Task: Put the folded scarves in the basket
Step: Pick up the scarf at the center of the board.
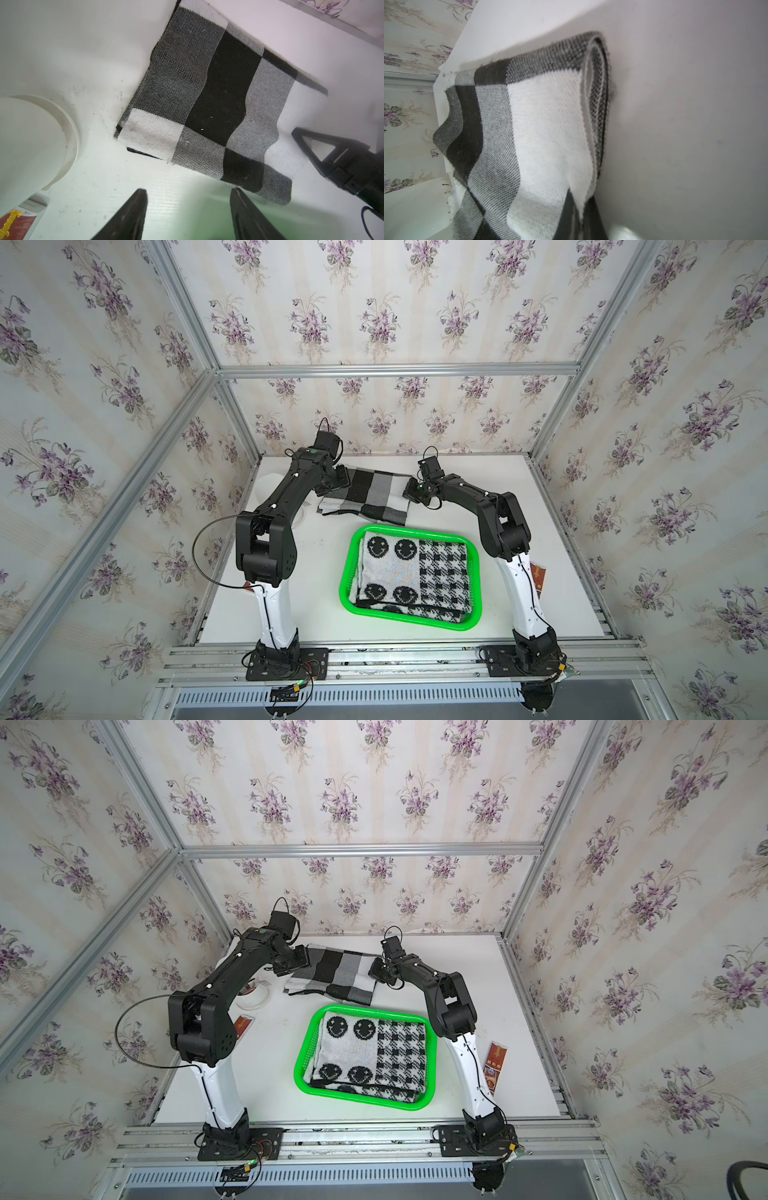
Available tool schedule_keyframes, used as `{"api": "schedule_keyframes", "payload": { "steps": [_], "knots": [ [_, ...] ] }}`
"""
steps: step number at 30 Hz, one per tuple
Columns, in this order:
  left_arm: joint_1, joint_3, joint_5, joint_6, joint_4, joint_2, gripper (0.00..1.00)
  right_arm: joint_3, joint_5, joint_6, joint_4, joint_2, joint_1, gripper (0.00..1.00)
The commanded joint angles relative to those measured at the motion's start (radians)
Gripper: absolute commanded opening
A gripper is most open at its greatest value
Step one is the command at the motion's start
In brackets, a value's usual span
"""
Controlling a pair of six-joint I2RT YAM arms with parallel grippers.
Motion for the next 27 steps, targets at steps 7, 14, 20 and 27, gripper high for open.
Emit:
{"api": "schedule_keyframes", "payload": {
  "steps": [7, 14, 20, 27],
  "knots": [
    [0.014, 0.009, 0.176, 0.051, 0.127, 0.08, 0.76, -0.219, 0.107, -0.213, -0.111, -0.183, -0.155, 0.0],
    [-0.012, 0.182, 0.386, 0.094, 0.236, 0.334, 0.74, -0.259, 0.077, -0.254, -0.103, -0.173, -0.235, 0.0],
    [-0.048, 0.218, 0.387, 0.122, 0.24, 0.411, 0.73, -0.228, 0.073, -0.253, -0.109, -0.151, -0.241, 0.0],
    [-0.053, 0.195, 0.367, 0.101, 0.227, 0.45, 0.66, -0.224, 0.058, -0.243, -0.097, -0.142, -0.24, 0.0]
  ]
}}
